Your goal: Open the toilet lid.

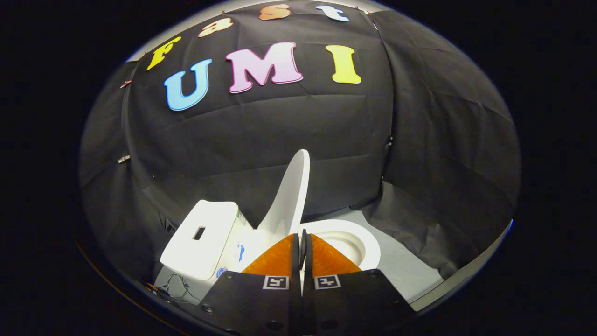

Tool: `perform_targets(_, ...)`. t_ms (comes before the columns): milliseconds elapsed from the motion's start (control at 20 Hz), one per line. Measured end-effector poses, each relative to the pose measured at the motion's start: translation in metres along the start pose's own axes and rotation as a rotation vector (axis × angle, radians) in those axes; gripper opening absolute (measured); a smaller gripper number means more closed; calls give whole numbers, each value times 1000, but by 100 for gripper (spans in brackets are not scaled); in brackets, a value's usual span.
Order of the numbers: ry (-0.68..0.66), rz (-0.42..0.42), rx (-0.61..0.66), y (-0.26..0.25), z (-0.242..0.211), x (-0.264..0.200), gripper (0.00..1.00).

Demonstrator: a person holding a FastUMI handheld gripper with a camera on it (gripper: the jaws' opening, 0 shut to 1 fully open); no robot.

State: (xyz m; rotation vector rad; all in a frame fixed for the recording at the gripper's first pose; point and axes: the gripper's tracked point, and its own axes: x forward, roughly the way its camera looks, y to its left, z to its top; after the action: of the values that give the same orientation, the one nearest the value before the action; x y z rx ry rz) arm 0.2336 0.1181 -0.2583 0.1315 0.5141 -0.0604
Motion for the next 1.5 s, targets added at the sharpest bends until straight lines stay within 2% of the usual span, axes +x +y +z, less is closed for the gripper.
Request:
perform_targets(250,-52,17,-126,60,10,-14,5)
perform_targets(1050,-85,107,-308,222,-10,-30,5)
perform_targets(1300,-71,140,-364,261,-23,-31,5)
perform_targets(1500,-75,121,-403,269,-25,-29,5)
